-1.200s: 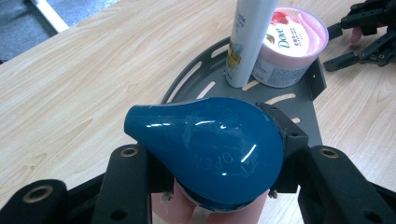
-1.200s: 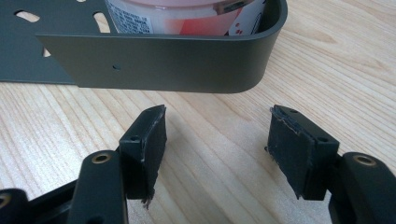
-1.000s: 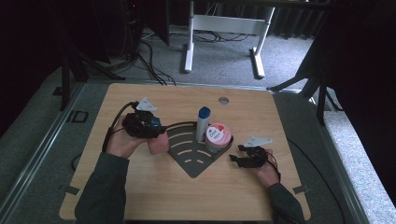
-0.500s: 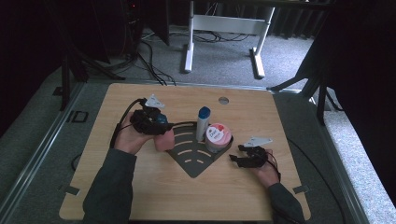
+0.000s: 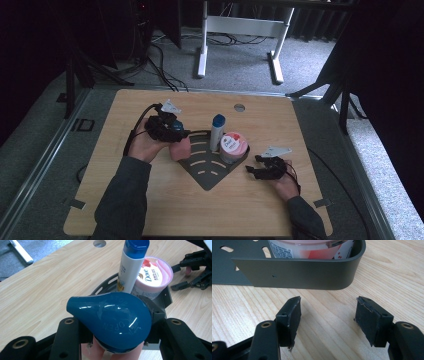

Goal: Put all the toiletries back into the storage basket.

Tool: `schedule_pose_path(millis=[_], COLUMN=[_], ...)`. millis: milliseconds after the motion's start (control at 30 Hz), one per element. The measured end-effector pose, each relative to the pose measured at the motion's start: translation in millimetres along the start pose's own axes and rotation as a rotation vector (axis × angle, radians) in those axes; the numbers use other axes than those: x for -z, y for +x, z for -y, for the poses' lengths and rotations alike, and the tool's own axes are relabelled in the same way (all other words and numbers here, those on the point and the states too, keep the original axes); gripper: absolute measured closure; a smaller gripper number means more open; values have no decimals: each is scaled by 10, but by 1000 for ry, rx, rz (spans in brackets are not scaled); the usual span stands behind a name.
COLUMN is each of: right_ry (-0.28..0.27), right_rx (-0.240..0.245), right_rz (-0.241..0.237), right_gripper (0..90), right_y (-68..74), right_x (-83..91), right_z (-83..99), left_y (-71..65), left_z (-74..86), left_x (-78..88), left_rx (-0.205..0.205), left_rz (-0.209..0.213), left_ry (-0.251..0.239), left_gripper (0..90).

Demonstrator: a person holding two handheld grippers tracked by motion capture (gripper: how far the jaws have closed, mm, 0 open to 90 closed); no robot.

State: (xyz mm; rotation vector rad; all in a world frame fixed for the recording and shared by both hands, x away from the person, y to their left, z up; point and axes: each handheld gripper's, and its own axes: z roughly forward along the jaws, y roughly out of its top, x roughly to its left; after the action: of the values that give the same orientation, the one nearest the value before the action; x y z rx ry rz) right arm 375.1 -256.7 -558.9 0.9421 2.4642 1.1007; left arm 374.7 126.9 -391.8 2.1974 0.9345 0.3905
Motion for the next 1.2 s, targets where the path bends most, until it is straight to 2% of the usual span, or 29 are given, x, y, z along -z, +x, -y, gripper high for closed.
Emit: schedule_pose_path(millis=[633, 1200], right_ry=[-1, -1], right_rx=[-2, -2], right_rz=[-2, -3], right_gripper=[371, 369], right_y=[-3, -3], right_x=[0, 0], right_z=[0, 0], left_y=[-16, -32], left_z=[-77, -116], left_x=[-192, -314], left_rx=[12, 18], left_rz=[9, -13], left_ry=[0, 1], left_gripper=[531, 532])
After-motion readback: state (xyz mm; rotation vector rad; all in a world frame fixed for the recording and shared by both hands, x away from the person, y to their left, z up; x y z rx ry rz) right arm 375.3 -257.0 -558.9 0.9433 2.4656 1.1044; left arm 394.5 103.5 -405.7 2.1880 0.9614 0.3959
